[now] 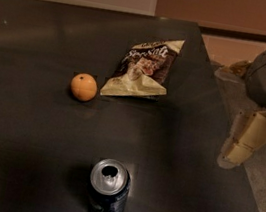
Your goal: Move pepsi can near orange
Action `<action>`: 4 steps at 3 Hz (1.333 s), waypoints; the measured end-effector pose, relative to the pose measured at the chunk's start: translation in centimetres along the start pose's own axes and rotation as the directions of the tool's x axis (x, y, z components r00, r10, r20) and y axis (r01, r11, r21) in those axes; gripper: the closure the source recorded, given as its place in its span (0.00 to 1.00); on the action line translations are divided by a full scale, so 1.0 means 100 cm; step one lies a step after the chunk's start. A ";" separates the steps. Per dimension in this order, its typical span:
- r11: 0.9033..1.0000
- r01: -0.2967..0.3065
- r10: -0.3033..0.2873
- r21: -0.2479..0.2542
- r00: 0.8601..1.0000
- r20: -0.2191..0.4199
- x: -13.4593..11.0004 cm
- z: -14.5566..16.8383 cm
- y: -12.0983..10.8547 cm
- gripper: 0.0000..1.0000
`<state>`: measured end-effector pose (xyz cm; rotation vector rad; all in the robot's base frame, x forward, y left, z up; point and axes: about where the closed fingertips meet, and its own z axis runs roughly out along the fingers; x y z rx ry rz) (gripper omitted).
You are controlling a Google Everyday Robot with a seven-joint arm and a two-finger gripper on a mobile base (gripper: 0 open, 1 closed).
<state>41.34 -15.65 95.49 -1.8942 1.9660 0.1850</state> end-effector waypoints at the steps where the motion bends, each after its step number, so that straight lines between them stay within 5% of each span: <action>1: 0.996 0.078 -0.072 -0.051 0.991 0.116 -0.025 0.014 0.024 0.00; 3: 0.968 0.204 -0.154 -0.147 0.944 0.291 -0.072 0.042 0.073 0.00; 4: 0.953 0.234 -0.166 -0.192 0.935 0.314 -0.083 0.063 0.091 0.00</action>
Offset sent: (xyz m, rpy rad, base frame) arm -0.0702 0.0936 -0.0243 0.2996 0.0855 0.3252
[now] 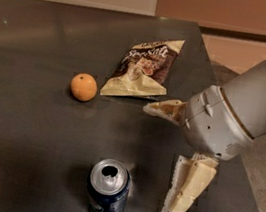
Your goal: Move pepsi can near orange
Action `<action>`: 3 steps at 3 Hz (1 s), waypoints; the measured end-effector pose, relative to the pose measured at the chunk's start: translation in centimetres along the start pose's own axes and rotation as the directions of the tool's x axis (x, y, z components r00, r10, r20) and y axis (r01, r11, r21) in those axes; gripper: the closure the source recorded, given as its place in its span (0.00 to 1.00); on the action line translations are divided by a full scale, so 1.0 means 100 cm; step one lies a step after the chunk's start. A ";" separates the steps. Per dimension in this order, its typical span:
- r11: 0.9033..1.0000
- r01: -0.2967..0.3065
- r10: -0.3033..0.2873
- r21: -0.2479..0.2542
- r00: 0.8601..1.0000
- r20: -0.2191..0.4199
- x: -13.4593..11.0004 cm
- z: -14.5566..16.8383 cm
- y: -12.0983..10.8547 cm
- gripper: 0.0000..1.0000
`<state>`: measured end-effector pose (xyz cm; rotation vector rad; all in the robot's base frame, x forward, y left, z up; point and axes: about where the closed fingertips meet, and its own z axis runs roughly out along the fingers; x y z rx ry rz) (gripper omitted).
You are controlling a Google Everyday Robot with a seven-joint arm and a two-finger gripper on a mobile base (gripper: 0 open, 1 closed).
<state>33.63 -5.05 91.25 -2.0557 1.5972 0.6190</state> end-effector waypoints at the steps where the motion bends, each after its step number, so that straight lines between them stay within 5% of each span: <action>1: 0.999 0.023 -0.022 -0.049 0.999 0.024 -0.009 0.022 0.009 0.00; 3: 0.988 0.098 -0.090 -0.116 0.993 0.072 -0.034 0.048 0.027 0.00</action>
Offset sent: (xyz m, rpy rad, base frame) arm -0.0378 0.0536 -0.0281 0.0574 0.0727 0.1699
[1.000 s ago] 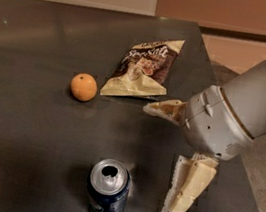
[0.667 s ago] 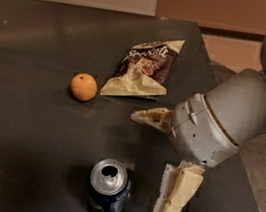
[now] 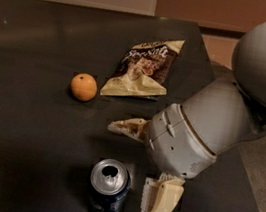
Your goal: Move pepsi can near orange
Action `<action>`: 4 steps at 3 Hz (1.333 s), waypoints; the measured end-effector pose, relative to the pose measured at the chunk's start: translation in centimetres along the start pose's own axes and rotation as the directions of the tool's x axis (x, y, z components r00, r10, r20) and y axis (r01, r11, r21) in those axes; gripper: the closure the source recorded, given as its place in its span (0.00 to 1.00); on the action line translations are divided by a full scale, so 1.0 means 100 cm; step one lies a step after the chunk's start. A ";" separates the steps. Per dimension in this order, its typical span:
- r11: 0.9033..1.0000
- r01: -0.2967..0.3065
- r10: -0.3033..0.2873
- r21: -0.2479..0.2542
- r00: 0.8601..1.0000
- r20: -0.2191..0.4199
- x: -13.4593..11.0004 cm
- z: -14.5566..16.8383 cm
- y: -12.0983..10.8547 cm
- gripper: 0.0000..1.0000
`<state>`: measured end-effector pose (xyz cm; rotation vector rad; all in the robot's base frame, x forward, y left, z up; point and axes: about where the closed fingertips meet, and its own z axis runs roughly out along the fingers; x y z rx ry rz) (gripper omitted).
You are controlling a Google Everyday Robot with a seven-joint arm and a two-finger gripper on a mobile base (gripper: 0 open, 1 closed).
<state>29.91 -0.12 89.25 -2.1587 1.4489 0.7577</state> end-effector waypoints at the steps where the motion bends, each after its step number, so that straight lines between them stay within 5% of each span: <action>1: 1.000 0.020 -0.020 -0.022 1.000 0.004 -0.007 0.010 0.005 0.00; 4: 1.000 0.020 -0.020 -0.022 1.000 0.000 -0.018 0.016 0.005 0.61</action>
Offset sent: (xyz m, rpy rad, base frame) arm -0.0182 0.0209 -0.0114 -0.0023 0.0232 0.0526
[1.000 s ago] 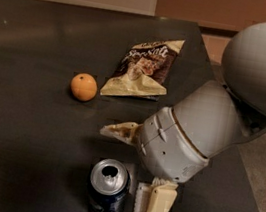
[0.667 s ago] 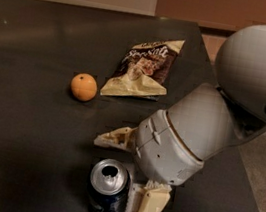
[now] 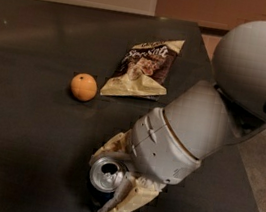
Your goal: Move pepsi can near orange
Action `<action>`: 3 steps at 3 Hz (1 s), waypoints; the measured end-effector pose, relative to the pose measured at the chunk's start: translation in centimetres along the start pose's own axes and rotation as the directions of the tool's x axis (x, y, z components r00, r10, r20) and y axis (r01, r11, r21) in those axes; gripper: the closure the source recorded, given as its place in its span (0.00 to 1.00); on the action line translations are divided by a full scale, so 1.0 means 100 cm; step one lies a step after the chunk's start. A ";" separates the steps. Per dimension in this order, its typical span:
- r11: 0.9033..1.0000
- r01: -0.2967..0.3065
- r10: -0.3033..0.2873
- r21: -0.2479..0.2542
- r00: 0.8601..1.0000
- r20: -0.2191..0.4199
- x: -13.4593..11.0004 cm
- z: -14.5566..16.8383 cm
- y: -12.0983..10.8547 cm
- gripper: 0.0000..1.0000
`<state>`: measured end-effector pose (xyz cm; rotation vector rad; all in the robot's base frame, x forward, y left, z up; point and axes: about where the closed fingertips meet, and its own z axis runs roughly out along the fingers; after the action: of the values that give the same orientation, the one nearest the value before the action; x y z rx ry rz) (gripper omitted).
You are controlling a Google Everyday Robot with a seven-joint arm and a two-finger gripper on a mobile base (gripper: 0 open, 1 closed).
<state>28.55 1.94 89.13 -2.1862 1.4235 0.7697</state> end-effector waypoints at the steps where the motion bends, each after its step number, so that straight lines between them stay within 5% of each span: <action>1: 0.997 -0.039 0.040 0.061 0.999 -0.021 0.004 -0.015 -0.018 0.83; 2: 0.987 -0.078 0.086 0.143 0.995 -0.048 0.011 -0.035 -0.047 1.00; 3: 0.969 -0.114 0.128 0.219 0.990 -0.051 0.019 -0.054 -0.081 1.00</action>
Offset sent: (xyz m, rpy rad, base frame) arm 0.1009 -0.0229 0.0345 -0.0355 -0.1099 -0.2712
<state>37.81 0.50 92.38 -1.9897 1.6049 0.5593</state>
